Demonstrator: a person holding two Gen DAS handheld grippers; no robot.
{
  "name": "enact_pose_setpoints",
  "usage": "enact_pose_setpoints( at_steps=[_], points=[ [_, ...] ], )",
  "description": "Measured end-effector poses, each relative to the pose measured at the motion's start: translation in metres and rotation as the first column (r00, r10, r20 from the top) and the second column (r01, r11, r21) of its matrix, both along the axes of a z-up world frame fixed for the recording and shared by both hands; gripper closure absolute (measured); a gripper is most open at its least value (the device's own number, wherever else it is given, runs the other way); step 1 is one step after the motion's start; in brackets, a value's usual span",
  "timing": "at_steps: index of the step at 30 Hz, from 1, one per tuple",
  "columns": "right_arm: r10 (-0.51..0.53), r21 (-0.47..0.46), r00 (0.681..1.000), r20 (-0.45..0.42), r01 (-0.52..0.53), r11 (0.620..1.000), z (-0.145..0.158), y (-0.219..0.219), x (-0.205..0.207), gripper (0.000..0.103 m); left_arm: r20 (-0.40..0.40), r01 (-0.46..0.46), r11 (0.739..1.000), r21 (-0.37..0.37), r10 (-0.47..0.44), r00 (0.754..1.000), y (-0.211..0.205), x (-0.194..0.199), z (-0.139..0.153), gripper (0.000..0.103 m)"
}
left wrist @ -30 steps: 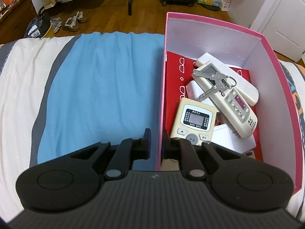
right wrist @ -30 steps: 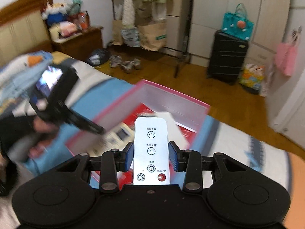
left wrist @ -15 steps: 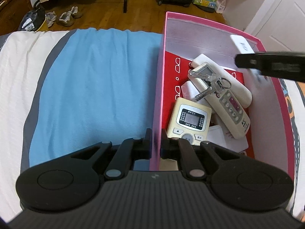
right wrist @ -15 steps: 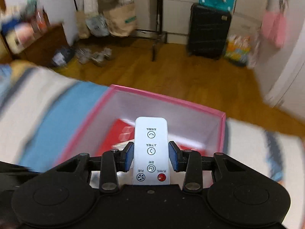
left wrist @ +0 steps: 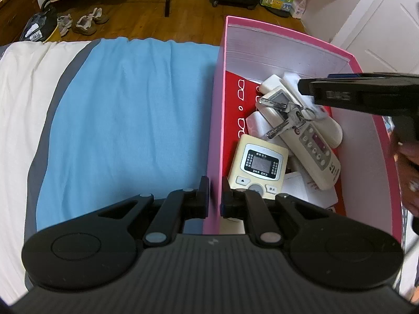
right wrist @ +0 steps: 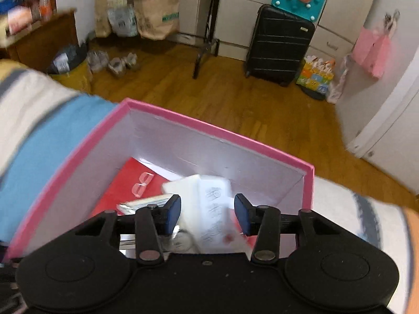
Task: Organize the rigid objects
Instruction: 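Lift the open right gripper up out of the pink box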
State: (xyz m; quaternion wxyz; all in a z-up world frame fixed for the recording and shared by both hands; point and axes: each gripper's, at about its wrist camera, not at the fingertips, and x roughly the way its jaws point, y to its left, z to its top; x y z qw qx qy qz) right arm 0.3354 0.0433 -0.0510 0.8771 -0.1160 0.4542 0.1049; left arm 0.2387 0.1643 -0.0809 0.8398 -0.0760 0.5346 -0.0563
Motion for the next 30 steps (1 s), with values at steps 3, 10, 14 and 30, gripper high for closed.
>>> enact_pose_setpoints(
  at_steps=[3,10,14,30],
  points=[
    [-0.012,0.048,1.000,0.008,0.012,0.999,0.014,-0.011,-0.014,0.053,0.000,0.002,1.000,0.009,-0.002,1.000,-0.001,0.000,0.000,0.095],
    [0.022,0.082,0.999,0.024,-0.024,0.996,0.042,-0.035,-0.061,0.050,-0.002,-0.003,0.999,0.032,0.003,1.000,-0.004,0.000,0.002,0.094],
    [0.033,0.068,0.999,0.040,-0.036,0.997,0.047,-0.045,-0.090,0.050,0.003,0.000,0.999,0.045,0.000,1.000,-0.005,-0.002,0.002,0.093],
    [0.098,-0.020,0.993,0.071,-0.097,0.995,0.081,-0.048,-0.164,0.050,0.002,-0.003,0.997,0.081,0.003,1.000,-0.009,-0.006,0.003,0.092]
  ],
)
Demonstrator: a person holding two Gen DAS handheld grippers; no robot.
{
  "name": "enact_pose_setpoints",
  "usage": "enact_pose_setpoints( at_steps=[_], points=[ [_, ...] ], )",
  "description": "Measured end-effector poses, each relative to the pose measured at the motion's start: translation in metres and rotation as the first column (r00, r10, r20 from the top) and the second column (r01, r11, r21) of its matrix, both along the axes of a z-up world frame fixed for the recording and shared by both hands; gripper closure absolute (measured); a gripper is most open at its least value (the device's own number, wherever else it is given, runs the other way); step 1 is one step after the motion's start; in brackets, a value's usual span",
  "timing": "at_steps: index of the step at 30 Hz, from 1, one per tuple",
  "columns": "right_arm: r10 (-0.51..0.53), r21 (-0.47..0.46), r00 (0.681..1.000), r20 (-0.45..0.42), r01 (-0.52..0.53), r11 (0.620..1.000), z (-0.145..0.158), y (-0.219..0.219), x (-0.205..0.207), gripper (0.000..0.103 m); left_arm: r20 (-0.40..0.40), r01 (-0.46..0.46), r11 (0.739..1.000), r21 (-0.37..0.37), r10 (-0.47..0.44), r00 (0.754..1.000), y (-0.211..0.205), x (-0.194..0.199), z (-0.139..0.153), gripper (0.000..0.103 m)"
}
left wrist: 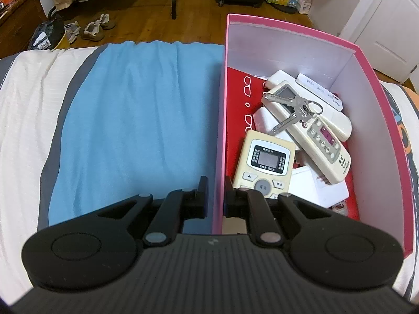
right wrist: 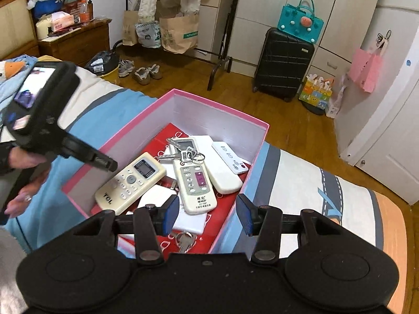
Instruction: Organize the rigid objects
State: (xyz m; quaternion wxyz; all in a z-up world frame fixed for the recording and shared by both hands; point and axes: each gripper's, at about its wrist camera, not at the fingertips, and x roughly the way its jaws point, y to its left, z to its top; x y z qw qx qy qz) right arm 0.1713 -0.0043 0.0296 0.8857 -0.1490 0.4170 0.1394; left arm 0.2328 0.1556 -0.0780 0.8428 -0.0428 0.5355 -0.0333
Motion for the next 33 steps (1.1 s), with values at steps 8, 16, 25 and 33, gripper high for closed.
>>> enact_pose_setpoints(
  at_steps=[8,16,25,33],
  points=[
    [0.008,0.025,0.999,0.034,-0.009,1.000,0.017,-0.014,-0.041,0.050,0.007,-0.005,0.999,0.046,0.005,1.000,-0.006,-0.019,0.006,0.092],
    [-0.028,0.072,0.996,0.083,0.022,0.997,0.029,-0.044,-0.084,0.049,0.096,-0.023,0.996,0.088,0.014,0.995,-0.011,-0.074,0.034,0.092],
    [-0.116,0.140,0.984,0.132,0.098,0.985,0.029,-0.078,-0.122,0.046,0.252,-0.031,0.996,0.089,0.008,0.968,-0.034,-0.134,0.087,0.092],
    [-0.238,0.167,0.952,0.193,0.207,0.964,0.023,-0.096,-0.149,0.027,0.272,-0.034,0.999,0.032,0.024,0.962,-0.050,-0.182,0.092,0.075]
  ],
)
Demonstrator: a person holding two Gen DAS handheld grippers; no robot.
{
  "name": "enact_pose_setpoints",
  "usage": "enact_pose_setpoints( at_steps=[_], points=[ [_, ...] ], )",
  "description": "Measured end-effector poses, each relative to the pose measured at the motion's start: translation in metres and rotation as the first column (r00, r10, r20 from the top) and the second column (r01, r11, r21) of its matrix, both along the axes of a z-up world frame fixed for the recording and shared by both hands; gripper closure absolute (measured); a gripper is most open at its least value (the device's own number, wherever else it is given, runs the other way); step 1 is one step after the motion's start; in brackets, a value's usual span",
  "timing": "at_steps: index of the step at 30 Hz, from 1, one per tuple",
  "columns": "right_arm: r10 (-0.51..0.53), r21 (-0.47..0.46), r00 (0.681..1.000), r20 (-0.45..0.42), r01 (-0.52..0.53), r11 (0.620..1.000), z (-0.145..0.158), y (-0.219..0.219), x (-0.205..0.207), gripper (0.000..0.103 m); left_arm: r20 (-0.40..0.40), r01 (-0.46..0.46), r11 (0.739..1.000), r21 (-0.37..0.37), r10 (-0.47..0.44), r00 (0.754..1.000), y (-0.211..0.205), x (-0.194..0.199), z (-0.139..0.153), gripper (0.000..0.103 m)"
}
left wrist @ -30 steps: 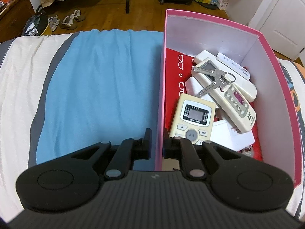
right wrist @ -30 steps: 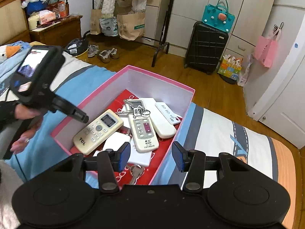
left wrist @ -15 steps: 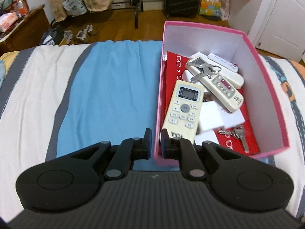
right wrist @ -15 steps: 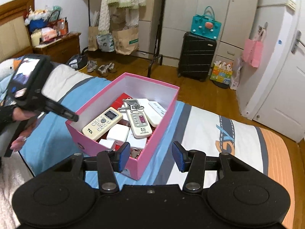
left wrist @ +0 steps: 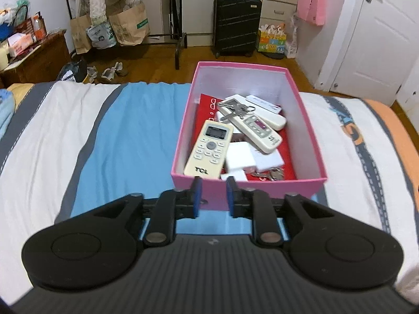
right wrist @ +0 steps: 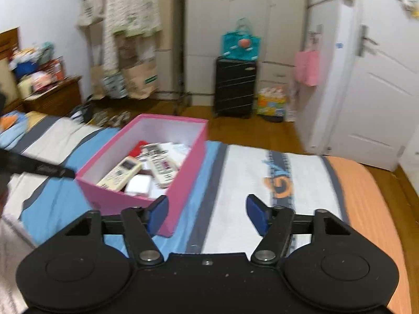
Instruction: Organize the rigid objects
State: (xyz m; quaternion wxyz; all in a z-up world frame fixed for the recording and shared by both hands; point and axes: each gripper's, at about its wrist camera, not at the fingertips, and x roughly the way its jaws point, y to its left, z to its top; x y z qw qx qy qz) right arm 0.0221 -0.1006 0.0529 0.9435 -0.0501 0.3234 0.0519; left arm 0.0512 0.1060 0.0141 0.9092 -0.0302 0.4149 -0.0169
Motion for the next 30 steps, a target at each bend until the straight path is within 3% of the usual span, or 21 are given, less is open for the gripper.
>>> enact_pose_setpoints(
  at_steps=[3,4,8,13,18,21,24,30],
  points=[
    [-0.059,-0.011,0.998,0.033,0.060,0.998,-0.003,-0.006,-0.010,0.008,0.029,-0.014,1.000,0.024,0.014,0.999,-0.008,-0.019,0.004,0.057],
    [-0.076,-0.015,0.996,0.053,0.076,0.997,-0.004,-0.007,-0.015,0.006,0.036,-0.016,0.999,0.031,0.015,0.999,-0.010,-0.025,0.004,0.054],
    [-0.112,0.001,0.992,0.063,0.112,0.994,-0.007,-0.011,-0.025,0.005,0.056,-0.008,1.000,0.021,0.006,0.998,-0.017,-0.047,0.006,0.037],
    [-0.128,-0.018,0.990,0.058,0.129,0.991,-0.006,-0.008,-0.035,0.004,0.091,-0.003,1.000,-0.004,0.003,0.996,-0.024,-0.069,0.011,0.024],
    [-0.127,-0.036,0.989,0.074,0.130,0.991,-0.003,-0.001,-0.045,0.004,0.140,0.013,1.000,0.016,-0.015,0.990,-0.033,-0.087,0.020,0.004],
    [-0.126,-0.034,0.989,0.074,0.129,0.991,-0.001,0.001,-0.050,0.004,0.164,0.012,1.000,0.024,-0.016,0.986,-0.037,-0.097,0.022,0.000],
    [-0.137,-0.029,0.988,0.070,0.139,0.990,-0.001,0.003,-0.054,0.003,0.119,-0.013,0.998,0.066,0.005,0.993,-0.041,-0.100,0.022,0.000],
    [-0.156,-0.050,0.986,0.055,0.158,0.986,0.000,0.006,-0.056,0.003,0.128,-0.023,0.997,0.077,0.013,0.992,-0.046,-0.105,0.027,0.000]
  ],
)
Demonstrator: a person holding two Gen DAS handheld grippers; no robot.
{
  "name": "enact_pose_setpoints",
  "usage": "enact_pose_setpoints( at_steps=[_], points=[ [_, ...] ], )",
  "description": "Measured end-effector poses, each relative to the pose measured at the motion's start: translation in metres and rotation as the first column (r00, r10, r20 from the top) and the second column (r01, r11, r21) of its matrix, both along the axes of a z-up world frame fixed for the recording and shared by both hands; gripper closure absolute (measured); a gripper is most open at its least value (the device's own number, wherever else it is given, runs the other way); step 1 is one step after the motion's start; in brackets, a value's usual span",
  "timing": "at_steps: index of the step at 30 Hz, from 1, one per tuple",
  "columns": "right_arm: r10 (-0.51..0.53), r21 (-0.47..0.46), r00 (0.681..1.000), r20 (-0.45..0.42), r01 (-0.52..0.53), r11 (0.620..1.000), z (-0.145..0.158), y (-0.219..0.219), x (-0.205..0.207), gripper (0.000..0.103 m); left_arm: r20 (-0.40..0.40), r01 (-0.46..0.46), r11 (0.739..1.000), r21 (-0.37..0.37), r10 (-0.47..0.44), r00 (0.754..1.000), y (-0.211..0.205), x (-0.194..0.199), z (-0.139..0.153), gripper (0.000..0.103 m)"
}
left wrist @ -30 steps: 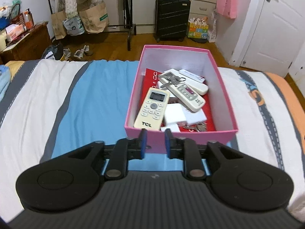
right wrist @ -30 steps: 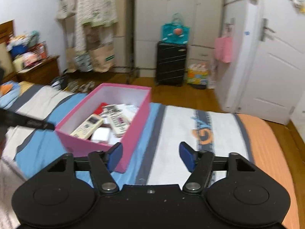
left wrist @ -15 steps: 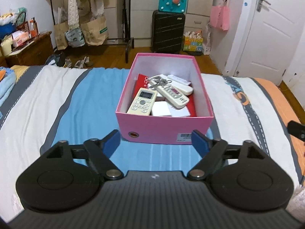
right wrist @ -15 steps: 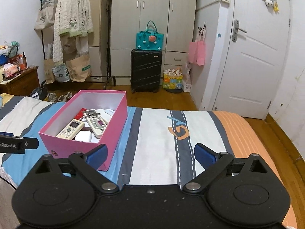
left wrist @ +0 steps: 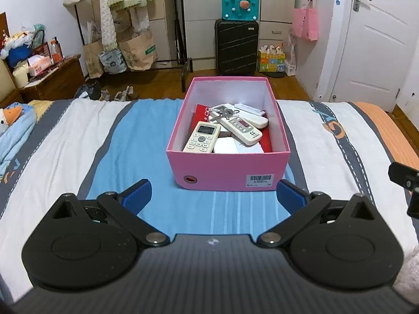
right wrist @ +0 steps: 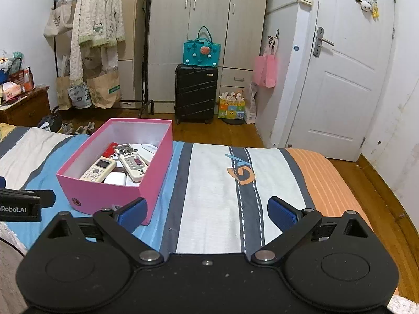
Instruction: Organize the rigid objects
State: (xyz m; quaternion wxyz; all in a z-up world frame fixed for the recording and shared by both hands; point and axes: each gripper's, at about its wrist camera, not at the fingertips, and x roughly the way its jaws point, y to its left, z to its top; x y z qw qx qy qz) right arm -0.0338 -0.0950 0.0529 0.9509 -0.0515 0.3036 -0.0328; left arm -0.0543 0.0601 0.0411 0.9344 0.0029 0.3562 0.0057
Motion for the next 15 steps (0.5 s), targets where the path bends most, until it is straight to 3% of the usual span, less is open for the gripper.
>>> enact_pose_setpoints(
  at_steps=[15],
  points=[
    [-0.023,0.030,0.999,-0.030,0.024,0.999,0.0031,-0.0024,-0.0038,0.003,-0.071,0.011,1.000,0.021,-0.010,0.997,-0.0029,-0.0006,-0.0030,0.000]
  ],
)
